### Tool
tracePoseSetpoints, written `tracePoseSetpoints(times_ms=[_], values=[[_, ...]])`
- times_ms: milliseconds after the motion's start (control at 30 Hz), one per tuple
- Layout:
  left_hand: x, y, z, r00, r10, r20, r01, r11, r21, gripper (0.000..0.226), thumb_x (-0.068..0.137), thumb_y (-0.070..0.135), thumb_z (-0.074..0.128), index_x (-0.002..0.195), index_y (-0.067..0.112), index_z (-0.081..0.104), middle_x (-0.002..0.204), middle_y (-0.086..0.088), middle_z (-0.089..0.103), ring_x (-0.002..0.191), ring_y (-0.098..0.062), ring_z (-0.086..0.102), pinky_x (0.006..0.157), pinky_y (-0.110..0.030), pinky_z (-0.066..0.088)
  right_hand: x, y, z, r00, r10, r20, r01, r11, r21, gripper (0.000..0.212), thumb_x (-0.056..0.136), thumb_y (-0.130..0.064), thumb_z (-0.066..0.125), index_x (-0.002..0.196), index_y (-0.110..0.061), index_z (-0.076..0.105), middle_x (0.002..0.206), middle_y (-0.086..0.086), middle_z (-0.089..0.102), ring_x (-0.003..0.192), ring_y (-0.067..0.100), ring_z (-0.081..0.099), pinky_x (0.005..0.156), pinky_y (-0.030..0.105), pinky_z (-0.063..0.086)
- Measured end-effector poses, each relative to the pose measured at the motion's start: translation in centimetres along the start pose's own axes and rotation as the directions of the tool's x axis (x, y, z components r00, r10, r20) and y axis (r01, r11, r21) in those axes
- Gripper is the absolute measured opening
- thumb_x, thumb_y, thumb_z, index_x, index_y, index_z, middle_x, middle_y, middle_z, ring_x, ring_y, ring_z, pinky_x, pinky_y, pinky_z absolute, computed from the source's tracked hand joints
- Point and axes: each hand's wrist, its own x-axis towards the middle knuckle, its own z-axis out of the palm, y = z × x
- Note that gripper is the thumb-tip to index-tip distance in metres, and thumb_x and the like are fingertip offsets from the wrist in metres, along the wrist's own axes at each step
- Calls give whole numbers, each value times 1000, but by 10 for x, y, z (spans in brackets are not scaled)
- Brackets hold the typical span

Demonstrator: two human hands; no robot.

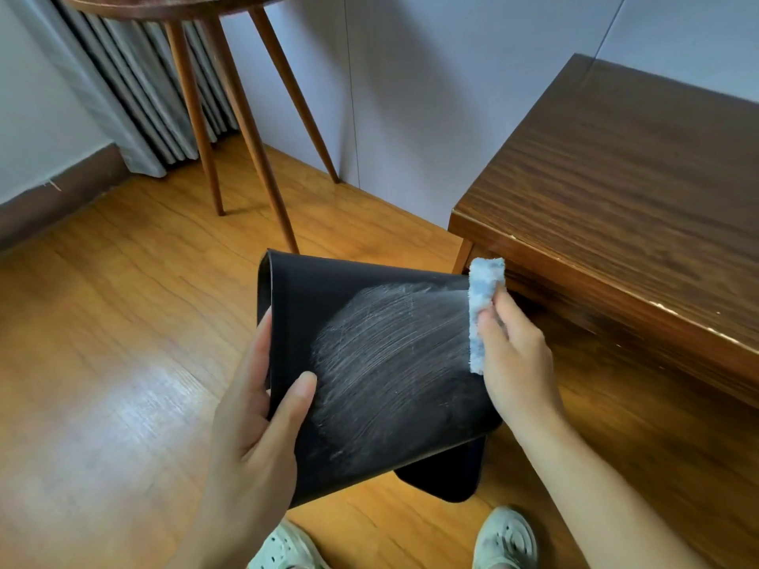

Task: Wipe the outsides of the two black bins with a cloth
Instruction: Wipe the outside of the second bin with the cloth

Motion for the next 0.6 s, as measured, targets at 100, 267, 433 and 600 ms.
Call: tracePoseSetpoints(times_ms=[100,267,433,600], values=[[2,4,2,1000,-25,18,26,998,-65,54,92,7,54,139,34,53,126,13,70,115,-5,65,92,-17,51,-3,-10,-5,997,14,-72,6,963,268,48,106,-19,51,150,-38,47,144,-18,55,131,4,53,109,33,48],[11,10,-13,967,-235,98,253,929,-271,21,85,18,69,102,27,76,104,-10,76,94,-32,70,79,-47,52,-7,-12,-11,985,14,-170,48,935,351,55,97,0,58,129,-44,59,131,-26,60,120,-4,58,92,17,53],[16,11,-8,822,-566,-57,477,741,-472,52,82,59,61,111,18,76,104,-4,81,95,-22,77,80,-39,54,-16,-12,-3,975,-152,-164,193,942,274,69,90,15,55,118,-48,61,135,-16,59,121,-9,57,88,8,50],[13,16,3,817,-549,-177,452,799,-396,27,103,35,53,90,19,70,70,7,78,71,-16,76,72,-35,48,-13,-4,5,945,-317,-84,320,947,19,56,107,-12,46,134,-59,42,161,-14,35,144,-2,37,110,19,43]])
